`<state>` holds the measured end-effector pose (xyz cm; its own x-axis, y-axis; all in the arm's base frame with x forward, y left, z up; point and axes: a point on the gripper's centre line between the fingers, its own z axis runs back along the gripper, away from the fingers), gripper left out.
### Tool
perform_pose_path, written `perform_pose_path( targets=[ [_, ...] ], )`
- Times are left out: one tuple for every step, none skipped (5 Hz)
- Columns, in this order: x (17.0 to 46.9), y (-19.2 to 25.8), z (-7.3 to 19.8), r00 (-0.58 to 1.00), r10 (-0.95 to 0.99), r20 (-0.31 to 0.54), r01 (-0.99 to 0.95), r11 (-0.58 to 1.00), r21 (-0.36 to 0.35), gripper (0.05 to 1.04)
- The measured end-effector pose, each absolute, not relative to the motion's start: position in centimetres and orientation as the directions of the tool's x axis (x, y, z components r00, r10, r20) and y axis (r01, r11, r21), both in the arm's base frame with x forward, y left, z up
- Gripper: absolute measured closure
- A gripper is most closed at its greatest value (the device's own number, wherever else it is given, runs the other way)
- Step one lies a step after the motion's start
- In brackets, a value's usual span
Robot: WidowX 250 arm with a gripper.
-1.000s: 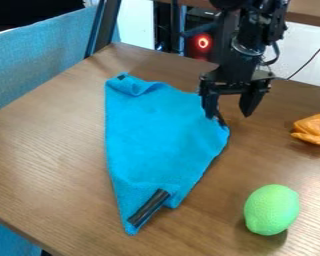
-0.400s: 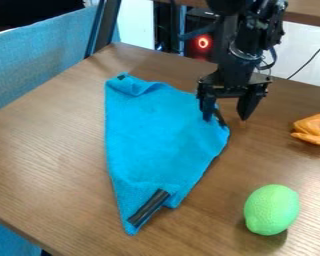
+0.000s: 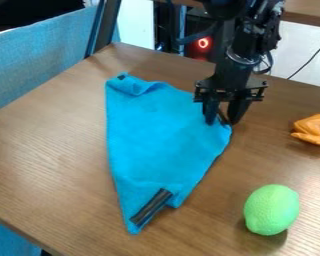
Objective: Unfolding cloth from right to left.
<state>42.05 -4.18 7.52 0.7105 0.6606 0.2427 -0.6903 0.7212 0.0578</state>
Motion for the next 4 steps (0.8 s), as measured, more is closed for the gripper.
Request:
perform_pose_path(
  targets=[
    [42.1,-4.1,7.6,0.709,0.662,0.242,-0.692,0.720,0.056,0.809],
    [42.0,-4.3,7.6,0.717,0.660,0.225,-0.685,0.727,0.050,0.962],
    [42.5,-4.0,9.0,0.697,0.694,0.178,-0.706,0.708,0.005,1.014],
    [43.5,-3.4,11.3,0.681,0.725,0.104,-0.720,0.688,-0.091,1.020]
  ],
)
